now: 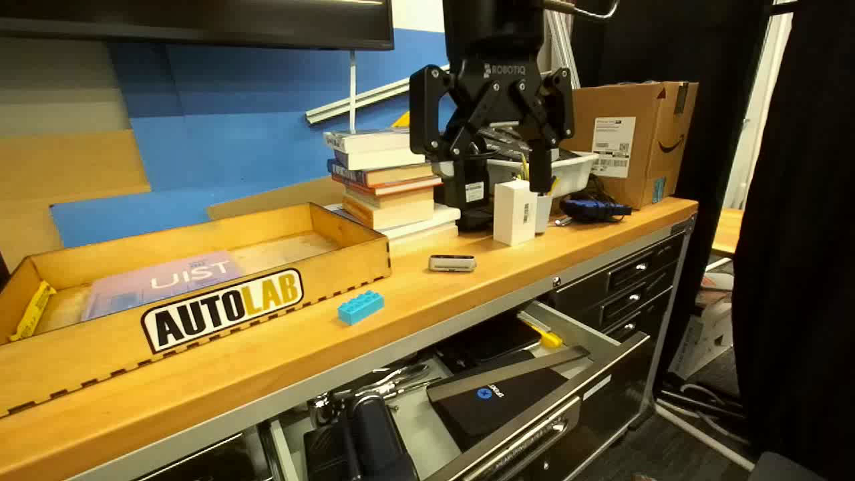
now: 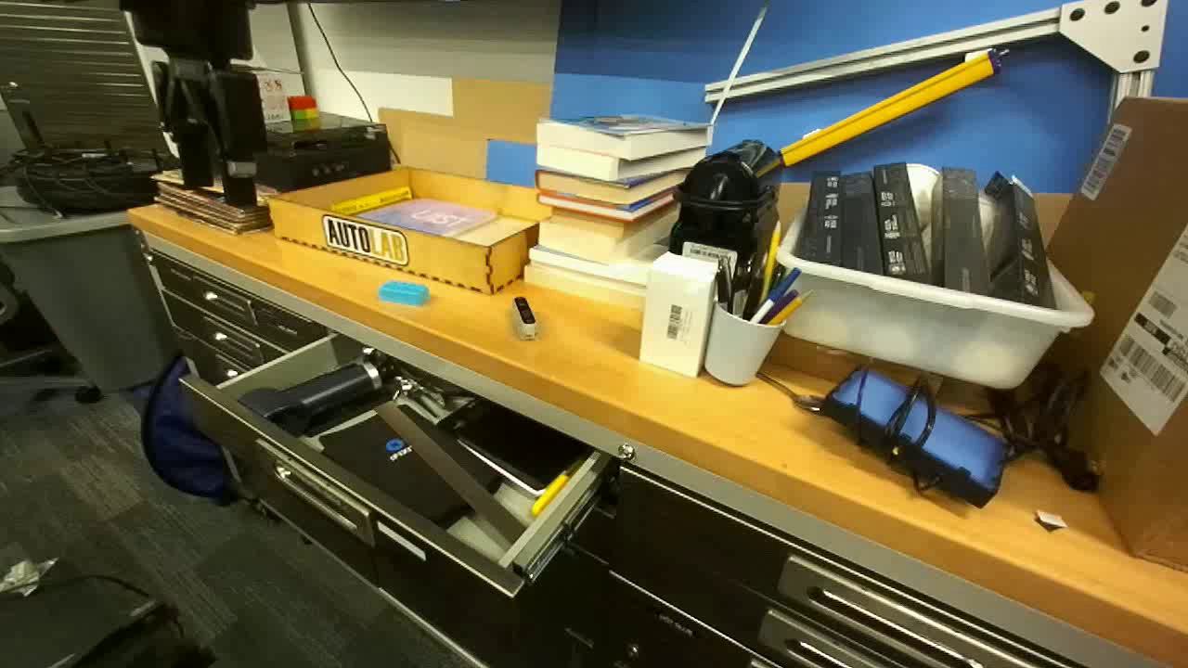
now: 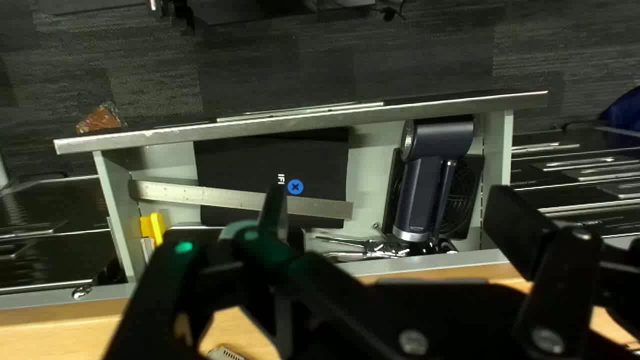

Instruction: Put the blue Lego in the open drawer and then close the drawer

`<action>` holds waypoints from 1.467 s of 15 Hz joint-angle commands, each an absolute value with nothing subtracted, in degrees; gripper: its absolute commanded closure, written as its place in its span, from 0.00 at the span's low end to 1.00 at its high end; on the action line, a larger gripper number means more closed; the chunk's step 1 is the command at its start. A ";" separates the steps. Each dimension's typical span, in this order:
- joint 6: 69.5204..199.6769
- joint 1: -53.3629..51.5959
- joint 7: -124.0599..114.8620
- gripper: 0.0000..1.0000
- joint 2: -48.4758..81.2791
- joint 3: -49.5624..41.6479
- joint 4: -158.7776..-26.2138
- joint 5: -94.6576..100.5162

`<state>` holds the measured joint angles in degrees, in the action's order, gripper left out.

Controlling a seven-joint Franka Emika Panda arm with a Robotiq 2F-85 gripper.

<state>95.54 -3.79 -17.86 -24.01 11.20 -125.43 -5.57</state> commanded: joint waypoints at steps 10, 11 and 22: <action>97.50 -2.62 -20.43 0.00 -8.49 11.16 -111.84 -1.95; 97.57 -2.78 -20.95 0.00 -5.40 11.33 -109.26 -0.68; 97.30 -10.81 -17.74 0.00 25.41 8.58 -82.39 8.17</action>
